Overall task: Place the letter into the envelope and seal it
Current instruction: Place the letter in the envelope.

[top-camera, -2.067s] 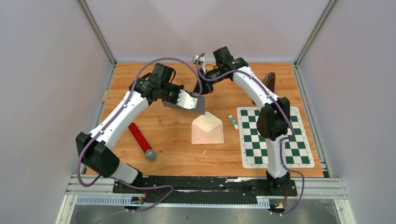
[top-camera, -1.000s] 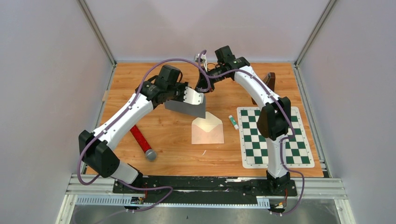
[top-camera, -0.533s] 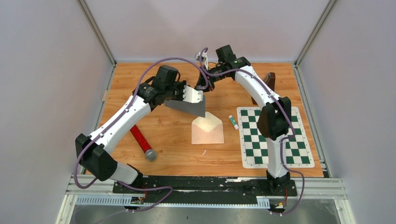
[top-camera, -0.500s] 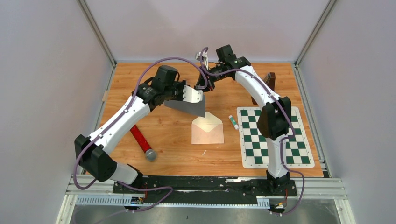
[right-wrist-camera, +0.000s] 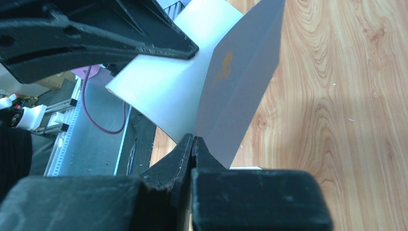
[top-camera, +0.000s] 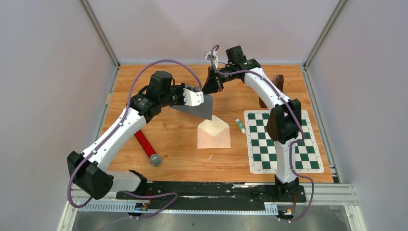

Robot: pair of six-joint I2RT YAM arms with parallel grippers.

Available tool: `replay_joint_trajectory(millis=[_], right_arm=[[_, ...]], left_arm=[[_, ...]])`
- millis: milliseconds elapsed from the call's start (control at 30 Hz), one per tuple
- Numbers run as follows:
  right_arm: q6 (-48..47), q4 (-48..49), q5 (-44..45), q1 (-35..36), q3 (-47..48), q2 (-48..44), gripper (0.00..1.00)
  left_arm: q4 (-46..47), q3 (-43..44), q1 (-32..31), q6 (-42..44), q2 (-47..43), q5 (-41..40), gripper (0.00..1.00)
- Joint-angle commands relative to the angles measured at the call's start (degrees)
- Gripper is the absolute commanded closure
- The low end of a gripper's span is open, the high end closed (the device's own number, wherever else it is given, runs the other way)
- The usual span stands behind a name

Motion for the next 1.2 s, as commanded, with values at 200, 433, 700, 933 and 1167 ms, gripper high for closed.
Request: replay_joint_trajectory(millis=[200,433,700,933,1167], right_arm=[[10.1,8.6,-7.1,-0.7,-0.6,-0.8,1.0],[13.0,11.0,-7.9,-1.1,-1.4,-0.7,1.0],[17.2,13.5,-8.5,-1.7,-1.2,-0.1,1.0],[21.7,16.2,-9.2,-1.7,-1.1,0.5,1.0],[22.4,17.4,-6.0,-1.7,-0.3,1.4,1.0]], left_arm=[[7.5,-3.9,-2.2,-6.4,-2.0,-2.5,1.0],[11.8,-6.6,-3.2,-8.2,-2.7,-7.9,1.0],[14.6,-8.4,-3.1,-7.6,-4.6,-13.2,1.0],[12.9,-8.4,-3.9,-8.9,-3.4,-8.6,1.0],[9.0,-7.6,-5.2,-6.5,-2.1,-0.4,1.0]])
